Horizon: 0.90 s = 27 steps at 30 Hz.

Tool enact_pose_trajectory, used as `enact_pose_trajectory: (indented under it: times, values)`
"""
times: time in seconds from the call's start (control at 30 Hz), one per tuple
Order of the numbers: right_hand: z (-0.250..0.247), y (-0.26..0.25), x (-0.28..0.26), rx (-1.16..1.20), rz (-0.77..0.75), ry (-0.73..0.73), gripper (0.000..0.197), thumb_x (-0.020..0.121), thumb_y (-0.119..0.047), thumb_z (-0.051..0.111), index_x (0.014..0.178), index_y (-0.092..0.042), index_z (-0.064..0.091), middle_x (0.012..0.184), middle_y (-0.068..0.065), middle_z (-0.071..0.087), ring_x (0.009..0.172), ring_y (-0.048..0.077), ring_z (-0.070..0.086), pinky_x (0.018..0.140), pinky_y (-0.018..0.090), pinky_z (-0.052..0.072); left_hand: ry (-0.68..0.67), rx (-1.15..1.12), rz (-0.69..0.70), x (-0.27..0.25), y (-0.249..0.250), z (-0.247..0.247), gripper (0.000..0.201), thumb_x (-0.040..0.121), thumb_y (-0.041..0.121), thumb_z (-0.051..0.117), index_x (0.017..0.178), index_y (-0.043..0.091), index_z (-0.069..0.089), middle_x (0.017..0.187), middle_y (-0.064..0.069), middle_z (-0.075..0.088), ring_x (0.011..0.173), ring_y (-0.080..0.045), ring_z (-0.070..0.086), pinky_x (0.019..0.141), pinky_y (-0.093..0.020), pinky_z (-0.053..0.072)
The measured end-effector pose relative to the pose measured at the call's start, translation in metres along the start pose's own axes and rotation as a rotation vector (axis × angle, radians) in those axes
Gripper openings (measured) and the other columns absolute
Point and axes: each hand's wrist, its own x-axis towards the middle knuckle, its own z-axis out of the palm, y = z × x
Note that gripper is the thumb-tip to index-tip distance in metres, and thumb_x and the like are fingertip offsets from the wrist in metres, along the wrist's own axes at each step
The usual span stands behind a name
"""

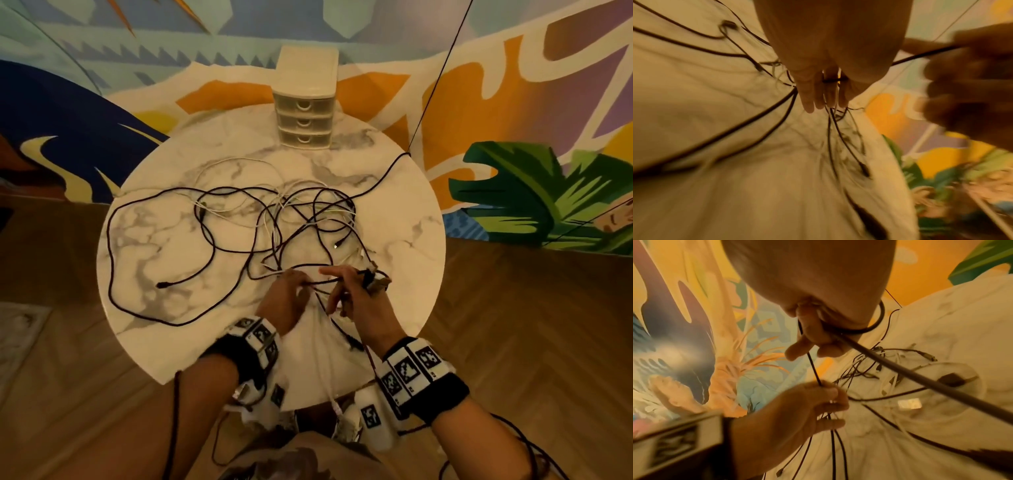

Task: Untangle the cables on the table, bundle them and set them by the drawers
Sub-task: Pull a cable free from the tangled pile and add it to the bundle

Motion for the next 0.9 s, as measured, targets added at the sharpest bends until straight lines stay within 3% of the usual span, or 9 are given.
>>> enact_pose_trajectory:
  times: [0.07, 0.17, 0.3, 0.43, 0.53, 0.6, 0.7, 0.77, 0.9]
  values:
    - [-0.010, -0.004, -0.001, 0.031, -0.042, 0.036, 0.042, 0.101, -0.035, 0.031, 0.106, -0.016, 0.068, 0.060, 0.006, 0.059, 0.050, 0.010, 0.041, 0.049, 0.015, 0.032, 0.074, 0.042, -0.040, 0.021, -0.016, -0.015, 0.013, 0.087, 0.010, 0.058, 0.094, 0.005, 0.067, 0.097, -0.016, 0.066, 0.094, -0.031, 0.061, 0.083, -0.029, 0.041]
    - [-0.026, -0.012, -0.001, 0.096, -0.103, 0.088, 0.043, 0.102, -0.031, 0.028, 0.105, -0.014, 0.067, 0.064, 0.017, 0.058, 0.044, 0.006, 0.033, 0.046, 0.014, 0.028, 0.110, 0.024, 0.025, 0.043, -0.019, -0.036, 0.012, 0.086, 0.002, 0.056, 0.096, 0.003, 0.064, 0.103, -0.016, 0.062, 0.096, -0.028, 0.058, 0.086, -0.033, 0.045]
    - [-0.036, -0.003, -0.002, 0.069, -0.075, 0.122, 0.042, 0.103, -0.032, 0.026, 0.105, -0.023, 0.067, 0.067, 0.015, 0.060, 0.042, 0.003, 0.036, 0.045, 0.013, 0.028, 0.038, -0.060, 0.013, 0.040, -0.017, -0.034, 0.031, 0.089, 0.001, 0.049, 0.117, 0.012, 0.058, 0.126, -0.007, 0.053, 0.110, -0.021, 0.056, 0.094, -0.026, 0.044]
    - [-0.035, 0.012, -0.004, 0.017, -0.016, 0.132, 0.044, 0.103, -0.031, 0.026, 0.109, -0.014, 0.066, 0.070, 0.016, 0.062, 0.042, 0.005, 0.038, 0.045, 0.014, 0.031, 0.163, 0.041, 0.029, 0.002, -0.031, -0.024, 0.040, 0.091, 0.011, 0.047, 0.130, 0.021, 0.049, 0.140, 0.002, 0.039, 0.113, -0.014, 0.052, 0.090, -0.027, 0.046]
    - [-0.029, 0.019, -0.002, 0.015, 0.033, 0.129, 0.045, 0.103, -0.032, 0.028, 0.105, -0.012, 0.068, 0.069, 0.015, 0.063, 0.043, 0.005, 0.036, 0.045, 0.014, 0.031, 0.049, 0.176, 0.066, -0.019, -0.046, -0.019, 0.055, 0.086, 0.015, 0.054, 0.138, 0.025, 0.038, 0.147, 0.004, 0.028, 0.114, -0.017, 0.052, 0.081, -0.031, 0.052]
    - [-0.026, 0.019, 0.000, 0.030, 0.067, 0.125, 0.044, 0.102, -0.033, 0.029, 0.099, -0.016, 0.070, 0.067, 0.012, 0.064, 0.043, 0.004, 0.036, 0.045, 0.014, 0.031, 0.004, 0.247, 0.113, -0.014, -0.047, -0.019, 0.063, 0.085, 0.019, 0.057, 0.142, 0.027, 0.032, 0.150, 0.001, 0.025, 0.125, -0.017, 0.044, 0.085, -0.032, 0.052]
    - [-0.023, 0.015, 0.004, 0.007, 0.065, 0.108, 0.046, 0.102, -0.033, 0.030, 0.097, -0.014, 0.071, 0.065, 0.013, 0.063, 0.044, 0.004, 0.038, 0.045, 0.014, 0.031, -0.130, 0.313, 0.220, 0.004, -0.038, -0.015, 0.051, 0.089, 0.024, 0.056, 0.137, 0.023, 0.041, 0.138, -0.002, 0.040, 0.121, -0.019, 0.046, 0.092, -0.037, 0.049]
    - [-0.022, 0.009, 0.003, 0.020, 0.038, 0.095, 0.046, 0.102, -0.030, 0.031, 0.098, -0.007, 0.071, 0.065, 0.018, 0.062, 0.044, 0.004, 0.041, 0.046, 0.013, 0.031, -0.207, 0.304, 0.202, 0.013, -0.037, -0.009, 0.038, 0.091, 0.023, 0.053, 0.129, 0.016, 0.049, 0.130, -0.003, 0.046, 0.116, -0.022, 0.049, 0.094, -0.035, 0.045]
    - [-0.032, -0.014, -0.001, 0.096, -0.055, 0.183, 0.047, 0.103, -0.027, 0.029, 0.094, -0.006, 0.071, 0.058, 0.011, 0.061, 0.048, 0.010, 0.040, 0.047, 0.015, 0.030, -0.114, 0.148, 0.091, 0.030, -0.046, -0.011, 0.024, 0.090, 0.014, 0.056, 0.111, 0.004, 0.061, 0.120, -0.011, 0.053, 0.106, -0.029, 0.056, 0.090, -0.032, 0.043]
